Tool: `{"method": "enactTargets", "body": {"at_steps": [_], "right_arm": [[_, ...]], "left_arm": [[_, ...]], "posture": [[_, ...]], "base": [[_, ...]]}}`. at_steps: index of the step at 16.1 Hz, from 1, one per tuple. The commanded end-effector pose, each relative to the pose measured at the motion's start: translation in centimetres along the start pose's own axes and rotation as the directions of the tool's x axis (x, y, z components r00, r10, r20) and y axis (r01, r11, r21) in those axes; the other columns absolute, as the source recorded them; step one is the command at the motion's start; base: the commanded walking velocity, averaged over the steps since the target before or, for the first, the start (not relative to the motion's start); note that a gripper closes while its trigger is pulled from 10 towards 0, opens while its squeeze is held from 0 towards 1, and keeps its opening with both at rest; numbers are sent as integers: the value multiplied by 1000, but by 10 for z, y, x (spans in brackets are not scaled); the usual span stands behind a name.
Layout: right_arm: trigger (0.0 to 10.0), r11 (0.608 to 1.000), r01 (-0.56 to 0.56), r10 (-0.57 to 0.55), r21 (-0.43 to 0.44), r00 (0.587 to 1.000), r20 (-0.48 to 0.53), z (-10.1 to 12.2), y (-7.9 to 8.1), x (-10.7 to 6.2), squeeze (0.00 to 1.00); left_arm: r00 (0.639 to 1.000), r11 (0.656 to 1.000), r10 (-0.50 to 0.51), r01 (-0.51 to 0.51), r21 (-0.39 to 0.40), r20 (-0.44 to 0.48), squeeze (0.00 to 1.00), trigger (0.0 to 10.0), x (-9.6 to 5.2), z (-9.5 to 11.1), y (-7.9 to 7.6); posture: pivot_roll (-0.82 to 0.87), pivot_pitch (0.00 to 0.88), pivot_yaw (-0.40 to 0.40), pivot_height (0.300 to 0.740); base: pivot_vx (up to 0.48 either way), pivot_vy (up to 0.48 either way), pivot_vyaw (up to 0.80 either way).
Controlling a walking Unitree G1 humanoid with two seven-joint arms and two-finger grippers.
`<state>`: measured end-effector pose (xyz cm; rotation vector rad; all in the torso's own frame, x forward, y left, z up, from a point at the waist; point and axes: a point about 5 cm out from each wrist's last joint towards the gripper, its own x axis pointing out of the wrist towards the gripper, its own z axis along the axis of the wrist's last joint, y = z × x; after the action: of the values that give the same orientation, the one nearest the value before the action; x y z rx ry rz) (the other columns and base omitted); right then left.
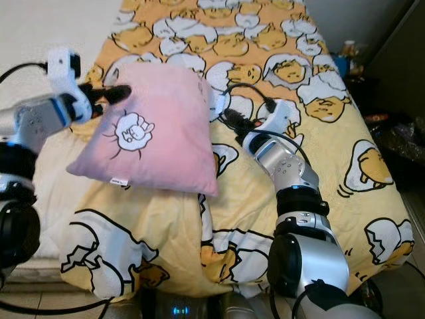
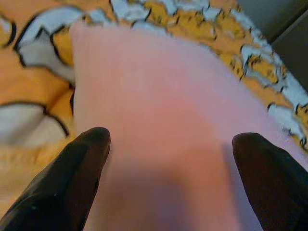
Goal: Clean up the room
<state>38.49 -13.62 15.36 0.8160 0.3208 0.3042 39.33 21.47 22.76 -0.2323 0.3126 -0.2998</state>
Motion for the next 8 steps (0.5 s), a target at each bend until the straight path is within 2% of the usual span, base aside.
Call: {"method": "enactTargets", "body": {"at_steps": [1, 4, 6, 8], "right_arm": [[10000, 1000, -15, 15, -2, 1000, -24, -1, 6, 4, 0], [10000, 999, -43, 44, 24, 999, -27, -2, 18, 11, 0], [10000, 996, -78, 80, 44, 996, -38, -11, 27, 17, 0], [10000, 996, -81, 83, 42, 995, -55, -19, 29, 20, 0]], "left_arm": [[999, 999, -37, 38, 28, -15, 0, 10000, -2, 2, -5], [995, 999, -46, 47, 14, -84, 0, 10000, -5, -16, -1], [995, 996, -84, 82, -26, -62, 0, 10000, -9, -16, -11], [989, 992, -120, 116, -49, -90, 0, 10000, -9, -28, -19]], "posture": [[-4, 213, -66, 740], [-6, 205, -66, 740], [2, 198, -77, 740], [6, 194, -83, 740]], "base": [[0, 0, 0], [0, 0, 0], [0, 0, 0], [0, 0, 0]]}}
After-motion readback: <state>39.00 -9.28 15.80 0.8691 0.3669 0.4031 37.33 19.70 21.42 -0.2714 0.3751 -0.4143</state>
